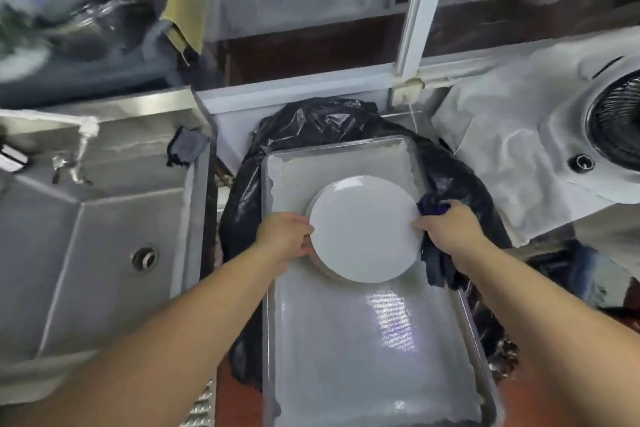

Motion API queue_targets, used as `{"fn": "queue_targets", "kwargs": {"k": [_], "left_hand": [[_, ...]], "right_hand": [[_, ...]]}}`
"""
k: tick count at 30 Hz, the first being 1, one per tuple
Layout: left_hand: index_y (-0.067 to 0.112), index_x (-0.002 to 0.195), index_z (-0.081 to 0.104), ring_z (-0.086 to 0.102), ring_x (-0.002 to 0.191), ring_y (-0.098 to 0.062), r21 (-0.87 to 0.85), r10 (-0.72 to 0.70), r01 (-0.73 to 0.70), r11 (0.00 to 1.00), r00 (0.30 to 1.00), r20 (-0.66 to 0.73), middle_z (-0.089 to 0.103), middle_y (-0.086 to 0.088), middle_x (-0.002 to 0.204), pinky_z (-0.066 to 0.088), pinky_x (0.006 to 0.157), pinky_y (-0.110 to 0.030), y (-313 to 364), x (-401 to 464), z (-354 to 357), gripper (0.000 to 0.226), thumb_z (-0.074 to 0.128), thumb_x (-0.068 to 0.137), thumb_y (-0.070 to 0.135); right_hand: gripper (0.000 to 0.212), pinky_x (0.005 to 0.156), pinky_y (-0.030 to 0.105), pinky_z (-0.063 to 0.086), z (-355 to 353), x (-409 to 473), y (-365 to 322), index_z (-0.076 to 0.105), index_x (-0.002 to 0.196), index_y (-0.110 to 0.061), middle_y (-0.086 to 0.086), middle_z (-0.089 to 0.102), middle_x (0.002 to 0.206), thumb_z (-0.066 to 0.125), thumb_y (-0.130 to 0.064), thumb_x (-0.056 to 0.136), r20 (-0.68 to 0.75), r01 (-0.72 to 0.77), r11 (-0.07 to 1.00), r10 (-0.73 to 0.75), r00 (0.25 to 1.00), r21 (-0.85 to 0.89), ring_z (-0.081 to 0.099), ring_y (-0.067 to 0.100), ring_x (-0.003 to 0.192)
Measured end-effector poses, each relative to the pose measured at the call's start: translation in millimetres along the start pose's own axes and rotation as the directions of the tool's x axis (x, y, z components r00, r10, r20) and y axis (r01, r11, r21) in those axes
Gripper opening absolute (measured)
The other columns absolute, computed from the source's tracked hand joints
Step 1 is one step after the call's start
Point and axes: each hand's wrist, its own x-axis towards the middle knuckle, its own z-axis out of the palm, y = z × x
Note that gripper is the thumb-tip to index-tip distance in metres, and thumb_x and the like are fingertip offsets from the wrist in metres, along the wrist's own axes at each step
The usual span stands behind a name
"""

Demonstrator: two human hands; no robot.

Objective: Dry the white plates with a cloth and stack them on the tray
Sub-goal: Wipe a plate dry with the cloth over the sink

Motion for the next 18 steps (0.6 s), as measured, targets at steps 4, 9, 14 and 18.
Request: {"fn": "queue_targets", "kwargs": {"k": [4,9,14,18], "left_hand": [[0.004,0.119,0.073,0.076,0.096,-0.028,0.076,0.038,-0.032,0.997,0.996,-0.078,0.077,-0.012,0.106,0.065,0.084,-0.044,-1,15,10,0.030,0.068,0.090,-0.003],[0.020,0.073,0.075,0.078,0.084,-0.028,0.209,0.075,-0.042,0.977,0.986,-0.151,0.078,-0.008,0.086,0.064,0.084,-0.050,3,24,10,0.027,0.067,0.088,-0.001],[0.024,0.067,0.073,0.077,0.078,-0.027,0.283,0.087,-0.034,0.959,0.980,-0.178,0.077,-0.007,0.081,0.064,0.081,-0.053,2,30,13,0.032,0.065,0.087,0.001],[0.018,0.069,0.070,0.075,0.084,-0.040,0.360,0.152,-0.068,0.931,0.966,-0.209,0.076,-0.018,0.086,0.063,0.078,-0.057,7,31,17,0.022,0.060,0.082,0.003]], "right_hand": [[0.030,0.092,0.048,0.057,10,33,1,0.065,0.101,-0.012,0.010,0.070,0.102,0.078,-0.019,0.075,0.036,0.002,0.993,0.002,0.999,-0.119,0.067,0.034,0.097],[0.030,0.080,0.038,0.052,23,49,-5,0.064,0.104,-0.008,0.009,0.068,0.098,0.071,-0.018,0.076,0.057,0.022,0.976,-0.010,0.998,-0.216,0.066,0.034,0.094],[0.038,0.080,0.033,0.043,28,54,-6,0.058,0.118,-0.008,0.008,0.064,0.108,0.070,-0.016,0.083,0.070,0.029,0.963,-0.010,0.997,-0.268,0.057,0.029,0.095],[0.052,0.083,0.036,0.044,31,55,-2,0.055,0.132,-0.008,0.012,0.065,0.120,0.069,-0.018,0.083,0.073,0.025,0.950,-0.002,0.997,-0.311,0.059,0.031,0.103]]}}
